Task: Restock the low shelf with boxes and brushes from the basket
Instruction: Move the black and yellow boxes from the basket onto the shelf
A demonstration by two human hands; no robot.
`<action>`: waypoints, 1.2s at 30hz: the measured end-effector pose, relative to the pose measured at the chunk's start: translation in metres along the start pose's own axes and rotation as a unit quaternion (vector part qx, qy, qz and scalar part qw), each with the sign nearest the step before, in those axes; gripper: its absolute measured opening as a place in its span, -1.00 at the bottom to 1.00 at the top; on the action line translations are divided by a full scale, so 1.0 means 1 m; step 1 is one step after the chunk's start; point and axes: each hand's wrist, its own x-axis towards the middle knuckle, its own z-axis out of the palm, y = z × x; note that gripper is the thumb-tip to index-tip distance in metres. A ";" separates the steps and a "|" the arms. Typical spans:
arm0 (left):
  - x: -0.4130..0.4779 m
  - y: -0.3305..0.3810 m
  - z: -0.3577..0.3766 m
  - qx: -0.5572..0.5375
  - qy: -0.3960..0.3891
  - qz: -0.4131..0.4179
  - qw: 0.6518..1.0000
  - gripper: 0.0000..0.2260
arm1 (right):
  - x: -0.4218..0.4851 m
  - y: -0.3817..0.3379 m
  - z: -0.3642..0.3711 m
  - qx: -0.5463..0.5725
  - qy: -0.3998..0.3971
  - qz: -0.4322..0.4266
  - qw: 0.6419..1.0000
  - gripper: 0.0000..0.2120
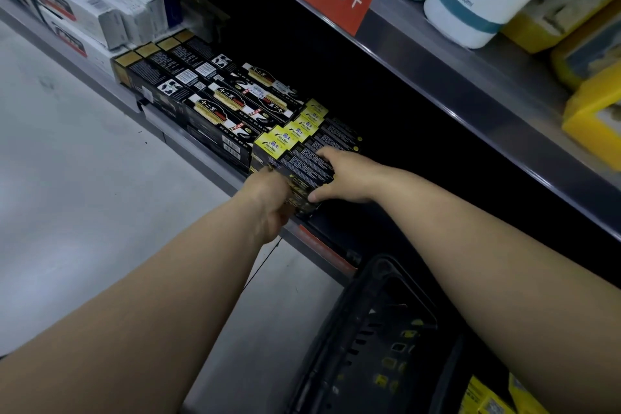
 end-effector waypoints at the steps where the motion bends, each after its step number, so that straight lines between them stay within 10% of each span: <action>1: 0.000 -0.001 -0.001 0.010 0.000 -0.003 1.000 -0.67 | 0.000 0.000 0.000 -0.001 0.000 0.001 1.000 -0.14; 10: -0.016 0.010 -0.002 0.018 0.007 0.001 1.000 -0.90 | -0.015 -0.006 -0.011 -0.018 0.033 0.016 0.999 -0.20; 16: -0.083 0.019 0.009 0.111 -0.045 0.157 0.980 -0.85 | -0.102 -0.011 -0.040 0.155 0.149 -0.043 0.976 -0.67; 26: -0.197 -0.044 0.061 0.404 -0.272 0.438 0.756 -0.85 | -0.307 0.061 0.020 0.350 0.168 -0.005 0.922 -0.79; 36: -0.222 -0.141 0.099 0.578 -0.391 0.336 0.633 -0.90 | -0.401 0.168 0.188 0.147 -0.019 0.160 0.976 -0.59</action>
